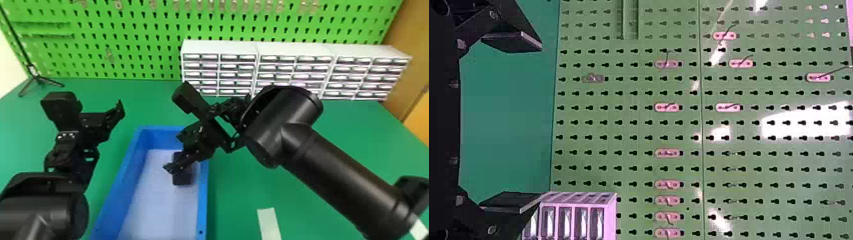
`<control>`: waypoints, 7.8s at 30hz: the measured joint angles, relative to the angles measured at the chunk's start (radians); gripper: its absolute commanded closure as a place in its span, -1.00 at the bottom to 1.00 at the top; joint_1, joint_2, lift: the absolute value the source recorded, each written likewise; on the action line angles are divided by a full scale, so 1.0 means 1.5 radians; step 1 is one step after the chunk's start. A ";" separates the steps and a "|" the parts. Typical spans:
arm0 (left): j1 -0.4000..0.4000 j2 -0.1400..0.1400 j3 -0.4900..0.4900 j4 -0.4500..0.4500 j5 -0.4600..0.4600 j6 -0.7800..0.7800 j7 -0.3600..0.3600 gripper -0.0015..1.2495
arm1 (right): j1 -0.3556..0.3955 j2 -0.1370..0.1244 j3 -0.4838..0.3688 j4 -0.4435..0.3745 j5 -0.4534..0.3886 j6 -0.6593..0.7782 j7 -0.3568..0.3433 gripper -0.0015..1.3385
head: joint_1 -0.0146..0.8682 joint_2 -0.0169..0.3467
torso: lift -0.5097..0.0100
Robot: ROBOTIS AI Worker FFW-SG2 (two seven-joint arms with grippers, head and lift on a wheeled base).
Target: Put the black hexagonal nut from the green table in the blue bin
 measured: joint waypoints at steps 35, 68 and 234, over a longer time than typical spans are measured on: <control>0.000 0.000 0.000 0.000 0.002 0.000 0.000 -0.65 | 0.026 0.000 -0.054 0.008 -0.002 -0.017 0.001 -0.78 | 0.58 -0.76 | 0.59; 0.001 0.000 0.001 0.000 0.003 0.000 0.000 -0.65 | 0.114 0.044 -0.349 0.072 0.073 -0.058 0.000 -0.78 | 0.58 -0.76 | 0.59; 0.018 -0.001 -0.023 -0.017 0.027 0.016 0.000 -0.65 | 0.402 0.121 -0.556 0.085 0.104 -0.624 -0.529 -0.79 | 0.58 -0.76 | 0.59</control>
